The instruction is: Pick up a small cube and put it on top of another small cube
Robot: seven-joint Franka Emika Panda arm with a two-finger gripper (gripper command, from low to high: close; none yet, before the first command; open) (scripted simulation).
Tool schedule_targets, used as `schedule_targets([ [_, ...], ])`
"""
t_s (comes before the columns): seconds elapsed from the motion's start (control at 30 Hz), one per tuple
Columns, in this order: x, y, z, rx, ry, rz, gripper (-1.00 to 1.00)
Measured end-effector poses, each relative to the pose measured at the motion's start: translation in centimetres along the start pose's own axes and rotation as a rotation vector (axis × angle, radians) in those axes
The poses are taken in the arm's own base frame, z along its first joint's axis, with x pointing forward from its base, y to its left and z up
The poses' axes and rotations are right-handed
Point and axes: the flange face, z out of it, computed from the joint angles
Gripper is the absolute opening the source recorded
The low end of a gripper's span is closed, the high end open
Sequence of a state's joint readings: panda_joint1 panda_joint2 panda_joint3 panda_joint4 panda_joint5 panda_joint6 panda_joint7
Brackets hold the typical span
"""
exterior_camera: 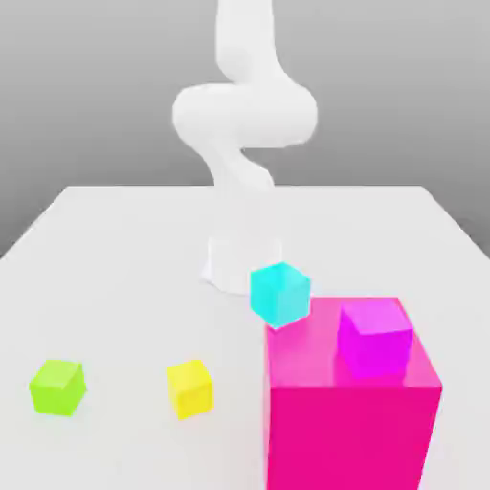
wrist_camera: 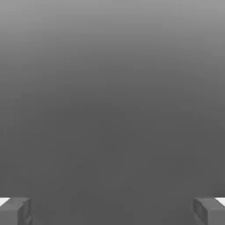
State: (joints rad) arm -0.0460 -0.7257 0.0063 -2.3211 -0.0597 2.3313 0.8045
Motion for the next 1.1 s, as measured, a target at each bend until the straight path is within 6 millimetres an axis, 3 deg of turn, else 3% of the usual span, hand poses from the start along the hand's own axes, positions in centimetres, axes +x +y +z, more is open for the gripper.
schedule_targets([
  [0.23, 1.9, 5.9, 12.3, -0.250, -0.035, -0.022, 0.00],
  [0.53, 1.8, 18.5, 24.7, -0.472, -0.181, -0.013, 0.00],
  [0.7, -0.1, 26.4, 29.5, -0.536, -0.293, 0.012, 0.00],
  [0.87, -2.9, 34.5, 32.7, -0.557, -0.407, 0.070, 0.00],
  [1.0, -6.4, 38.8, 34.9, -0.529, -0.501, 0.097, 0.00],
  [1.1, -8.2, 40.8, 36.7, -0.513, -0.525, 0.112, 0.00],
])
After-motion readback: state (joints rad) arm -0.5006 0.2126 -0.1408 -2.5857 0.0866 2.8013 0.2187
